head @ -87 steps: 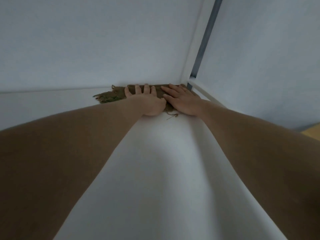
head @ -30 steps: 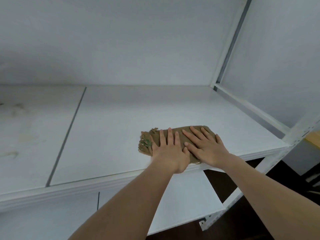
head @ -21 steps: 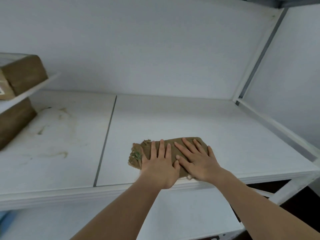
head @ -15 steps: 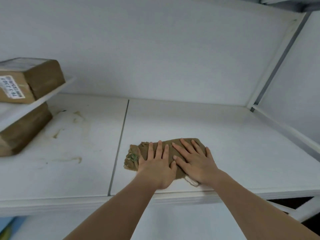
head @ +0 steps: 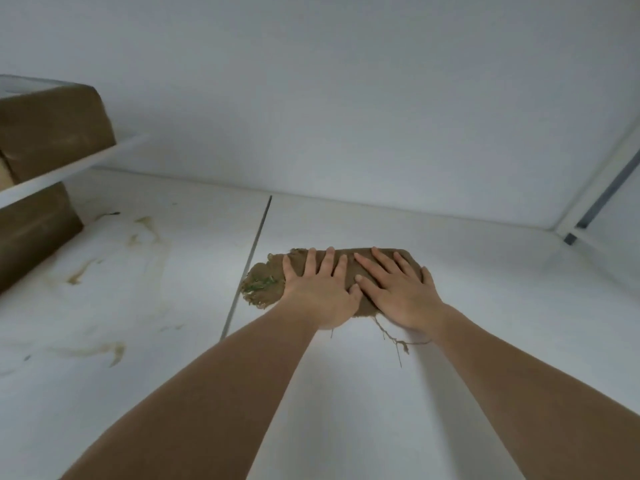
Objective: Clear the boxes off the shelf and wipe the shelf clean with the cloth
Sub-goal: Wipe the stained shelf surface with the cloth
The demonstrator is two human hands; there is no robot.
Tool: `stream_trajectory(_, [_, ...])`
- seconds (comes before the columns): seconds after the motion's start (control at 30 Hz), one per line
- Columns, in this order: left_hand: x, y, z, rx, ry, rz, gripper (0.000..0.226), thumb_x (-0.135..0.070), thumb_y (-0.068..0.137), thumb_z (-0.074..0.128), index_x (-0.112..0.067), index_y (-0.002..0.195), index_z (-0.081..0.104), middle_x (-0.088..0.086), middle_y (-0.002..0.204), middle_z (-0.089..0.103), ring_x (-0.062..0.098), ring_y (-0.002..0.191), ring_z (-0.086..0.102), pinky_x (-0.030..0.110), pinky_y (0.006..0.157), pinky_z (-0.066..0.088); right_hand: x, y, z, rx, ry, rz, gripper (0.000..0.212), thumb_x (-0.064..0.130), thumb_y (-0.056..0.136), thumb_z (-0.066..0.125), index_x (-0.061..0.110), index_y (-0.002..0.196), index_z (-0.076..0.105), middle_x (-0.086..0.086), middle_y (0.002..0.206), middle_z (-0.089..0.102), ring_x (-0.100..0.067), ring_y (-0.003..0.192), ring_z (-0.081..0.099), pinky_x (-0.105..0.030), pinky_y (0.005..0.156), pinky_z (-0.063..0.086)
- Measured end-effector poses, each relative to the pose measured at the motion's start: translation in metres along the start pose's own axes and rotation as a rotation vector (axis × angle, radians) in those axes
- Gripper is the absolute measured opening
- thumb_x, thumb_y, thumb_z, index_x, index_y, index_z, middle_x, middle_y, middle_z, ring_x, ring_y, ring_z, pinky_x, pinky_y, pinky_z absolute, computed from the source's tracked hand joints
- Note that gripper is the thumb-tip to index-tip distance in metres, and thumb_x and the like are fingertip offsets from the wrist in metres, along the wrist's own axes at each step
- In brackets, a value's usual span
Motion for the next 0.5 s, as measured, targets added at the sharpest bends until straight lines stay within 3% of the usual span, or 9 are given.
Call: stream_trajectory(0.5, [0.019, 0.130, -0.018, -0.022, -0.022, -0.025, 0.063, -0.053, 0.096, 0.014, -0.029, 0.152, -0.003, -0.006, 0.160, -0.011, 0.022, 0.147, -0.012, 0.061, 0.111, -0.011, -0.028, 0.128, -0.010, -0.025, 0.020, 0.017, 0.053, 0.062, 0.096, 0.016, 0.054, 0.148, 0.009, 0.016, 0.162, -0.002, -0.020, 0.150, -0.003, -0.057, 0.116, -0.004])
Point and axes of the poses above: each hand's wrist, its own y-axis towards the middle knuckle, its own z-axis out of the palm, x = y × z, the point moved 1 cm from there along y, towards the middle knuckle
